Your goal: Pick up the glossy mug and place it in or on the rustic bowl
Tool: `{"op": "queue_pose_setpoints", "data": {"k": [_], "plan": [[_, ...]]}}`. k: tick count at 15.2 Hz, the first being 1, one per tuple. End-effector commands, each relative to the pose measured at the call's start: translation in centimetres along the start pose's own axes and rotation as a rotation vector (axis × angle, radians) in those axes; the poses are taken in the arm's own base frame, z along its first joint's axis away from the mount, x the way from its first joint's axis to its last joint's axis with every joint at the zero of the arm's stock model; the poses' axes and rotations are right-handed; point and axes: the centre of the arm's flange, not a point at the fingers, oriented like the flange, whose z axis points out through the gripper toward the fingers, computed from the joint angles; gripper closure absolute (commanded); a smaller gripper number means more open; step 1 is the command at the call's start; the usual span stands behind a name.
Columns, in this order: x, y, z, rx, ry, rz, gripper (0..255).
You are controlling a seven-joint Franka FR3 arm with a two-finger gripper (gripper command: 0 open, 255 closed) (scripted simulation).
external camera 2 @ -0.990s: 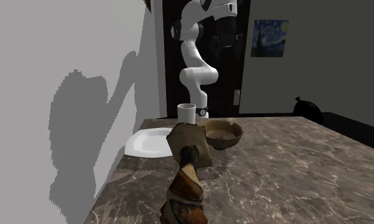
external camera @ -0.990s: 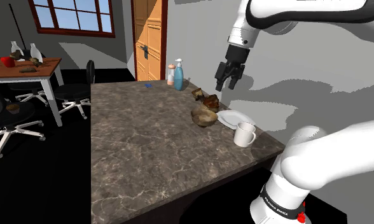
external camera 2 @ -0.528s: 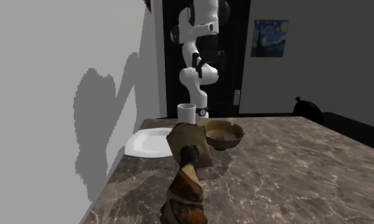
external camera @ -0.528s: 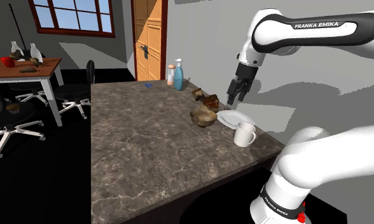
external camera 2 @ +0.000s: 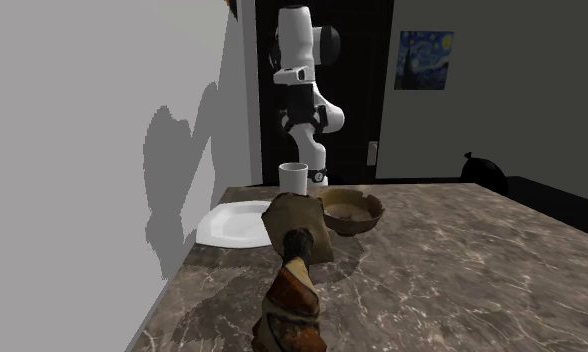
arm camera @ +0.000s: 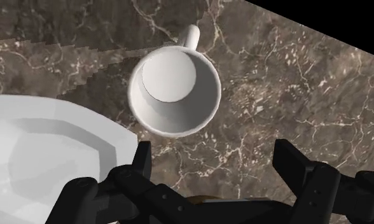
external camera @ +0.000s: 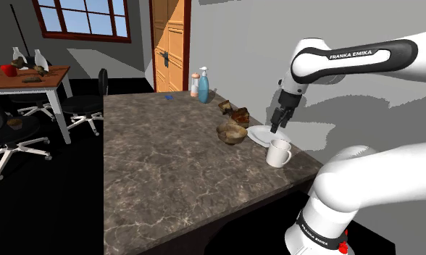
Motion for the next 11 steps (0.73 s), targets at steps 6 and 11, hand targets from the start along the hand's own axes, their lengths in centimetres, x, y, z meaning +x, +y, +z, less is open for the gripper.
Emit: {"op": "queue_pose_setpoints", "data": {"k": [6, 11], "plan": [[-2.3, 6.4, 5.4, -0.015, -0.016, -0.021, 0], [-2.3, 6.4, 8.0, -0.015, -0.016, -0.021, 0]]}}
